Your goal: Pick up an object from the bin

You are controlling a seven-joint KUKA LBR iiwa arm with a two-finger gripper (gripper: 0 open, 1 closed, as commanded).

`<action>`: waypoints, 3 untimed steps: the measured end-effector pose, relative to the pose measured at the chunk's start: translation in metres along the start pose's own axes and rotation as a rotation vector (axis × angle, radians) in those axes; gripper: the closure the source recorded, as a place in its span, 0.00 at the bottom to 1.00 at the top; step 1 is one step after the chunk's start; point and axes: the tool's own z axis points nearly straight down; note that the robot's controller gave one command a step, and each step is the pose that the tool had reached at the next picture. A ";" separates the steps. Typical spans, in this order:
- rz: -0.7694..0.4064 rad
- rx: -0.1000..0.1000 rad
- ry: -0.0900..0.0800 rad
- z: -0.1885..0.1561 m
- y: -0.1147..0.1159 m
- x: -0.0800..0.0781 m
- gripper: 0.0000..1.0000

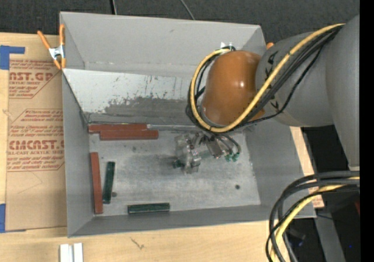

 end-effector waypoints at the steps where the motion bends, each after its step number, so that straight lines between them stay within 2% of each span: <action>1: 0.000 -0.001 0.004 -0.011 0.000 0.001 1.00; 3: -0.001 0.000 -0.001 -0.031 0.000 -0.001 1.00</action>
Offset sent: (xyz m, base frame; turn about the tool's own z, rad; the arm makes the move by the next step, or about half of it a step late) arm 0.0000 0.0002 0.0366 0.0000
